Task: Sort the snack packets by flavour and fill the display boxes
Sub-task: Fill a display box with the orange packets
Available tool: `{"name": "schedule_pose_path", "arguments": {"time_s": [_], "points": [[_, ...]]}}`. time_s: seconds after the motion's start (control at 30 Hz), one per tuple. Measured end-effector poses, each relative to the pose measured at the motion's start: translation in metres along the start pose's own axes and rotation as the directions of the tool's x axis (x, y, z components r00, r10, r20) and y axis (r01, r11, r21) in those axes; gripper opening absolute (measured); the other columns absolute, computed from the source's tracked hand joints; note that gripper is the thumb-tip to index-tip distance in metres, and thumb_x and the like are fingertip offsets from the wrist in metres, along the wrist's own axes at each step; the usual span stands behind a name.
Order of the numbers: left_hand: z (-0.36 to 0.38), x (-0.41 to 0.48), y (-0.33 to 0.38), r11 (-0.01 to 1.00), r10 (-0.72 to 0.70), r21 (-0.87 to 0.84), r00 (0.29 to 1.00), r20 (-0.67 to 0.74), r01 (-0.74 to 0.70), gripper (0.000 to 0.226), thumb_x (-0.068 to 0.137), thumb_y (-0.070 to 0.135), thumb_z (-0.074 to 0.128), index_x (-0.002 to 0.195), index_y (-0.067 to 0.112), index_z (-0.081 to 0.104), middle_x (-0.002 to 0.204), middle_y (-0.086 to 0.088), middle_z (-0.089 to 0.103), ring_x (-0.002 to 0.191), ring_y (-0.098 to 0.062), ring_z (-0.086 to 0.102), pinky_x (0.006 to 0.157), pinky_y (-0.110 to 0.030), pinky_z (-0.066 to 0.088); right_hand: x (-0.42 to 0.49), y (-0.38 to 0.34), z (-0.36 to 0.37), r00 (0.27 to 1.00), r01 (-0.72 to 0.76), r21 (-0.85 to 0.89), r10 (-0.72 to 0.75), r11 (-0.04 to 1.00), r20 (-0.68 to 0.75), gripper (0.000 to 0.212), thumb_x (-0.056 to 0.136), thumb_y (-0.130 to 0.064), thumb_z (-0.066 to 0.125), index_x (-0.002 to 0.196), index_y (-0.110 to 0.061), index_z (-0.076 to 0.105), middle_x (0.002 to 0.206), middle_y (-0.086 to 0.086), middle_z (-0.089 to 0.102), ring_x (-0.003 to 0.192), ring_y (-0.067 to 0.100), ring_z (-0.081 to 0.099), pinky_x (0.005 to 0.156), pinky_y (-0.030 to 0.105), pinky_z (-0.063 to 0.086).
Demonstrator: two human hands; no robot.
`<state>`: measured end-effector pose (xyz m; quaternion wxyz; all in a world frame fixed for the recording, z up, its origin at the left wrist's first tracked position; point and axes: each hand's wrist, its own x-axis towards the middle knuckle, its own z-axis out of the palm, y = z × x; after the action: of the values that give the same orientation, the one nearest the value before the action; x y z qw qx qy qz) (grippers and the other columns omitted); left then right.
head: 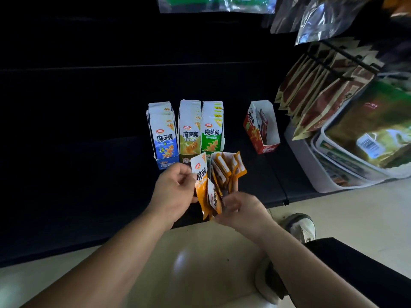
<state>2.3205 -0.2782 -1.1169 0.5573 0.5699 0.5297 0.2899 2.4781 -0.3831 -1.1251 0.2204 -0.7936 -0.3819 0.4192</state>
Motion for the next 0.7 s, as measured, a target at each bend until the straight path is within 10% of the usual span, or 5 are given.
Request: {"name": "schedule_pose_path", "arguments": {"time_s": [0.3, 0.47, 0.7], "points": [[0.012, 0.005, -0.009, 0.993, -0.066, -0.089, 0.995, 0.073, 0.072, 0.008, 0.103, 0.013, 0.061, 0.095, 0.011, 0.061, 0.103, -0.006, 0.076, 0.094, -0.022, 0.076, 0.074, -0.044, 0.066, 0.019, 0.016, 0.021, 0.975, 0.091, 0.172, -0.053, 0.981, -0.214, 0.008, 0.091, -0.032, 0.076, 0.093, -0.026, 0.071, 0.082, -0.008, 0.072, 0.074, 0.000, 0.071, 0.064, 0.021, 0.056], [0.021, 0.008, -0.013, 0.999, -0.042, -0.014, 0.996, 0.077, 0.044, 0.009, 0.101, 0.011, 0.064, 0.094, 0.013, 0.058, 0.095, -0.001, 0.077, 0.082, -0.013, 0.076, 0.067, -0.037, 0.066, 0.026, 0.019, 0.002, 0.942, 0.044, 0.504, 0.131, 0.863, -0.307, 0.018, 0.098, -0.017, 0.065, 0.082, -0.014, 0.072, 0.082, 0.020, 0.072, 0.080, 0.042, 0.073, 0.072, 0.054, 0.064], [0.022, 0.006, -0.013, 0.990, 0.119, 0.055, 0.974, 0.191, -0.131, 0.033, 0.089, -0.004, 0.072, 0.102, 0.026, 0.069, 0.091, 0.006, 0.076, 0.083, -0.007, 0.072, 0.077, -0.030, 0.062, 0.026, 0.011, -0.021, 0.956, 0.091, 0.583, 0.095, 0.807, -0.279, 0.017, 0.102, -0.012, 0.064, 0.094, -0.017, 0.078, 0.088, 0.006, 0.080, 0.089, 0.028, 0.077, 0.083, 0.040, 0.065]]}}
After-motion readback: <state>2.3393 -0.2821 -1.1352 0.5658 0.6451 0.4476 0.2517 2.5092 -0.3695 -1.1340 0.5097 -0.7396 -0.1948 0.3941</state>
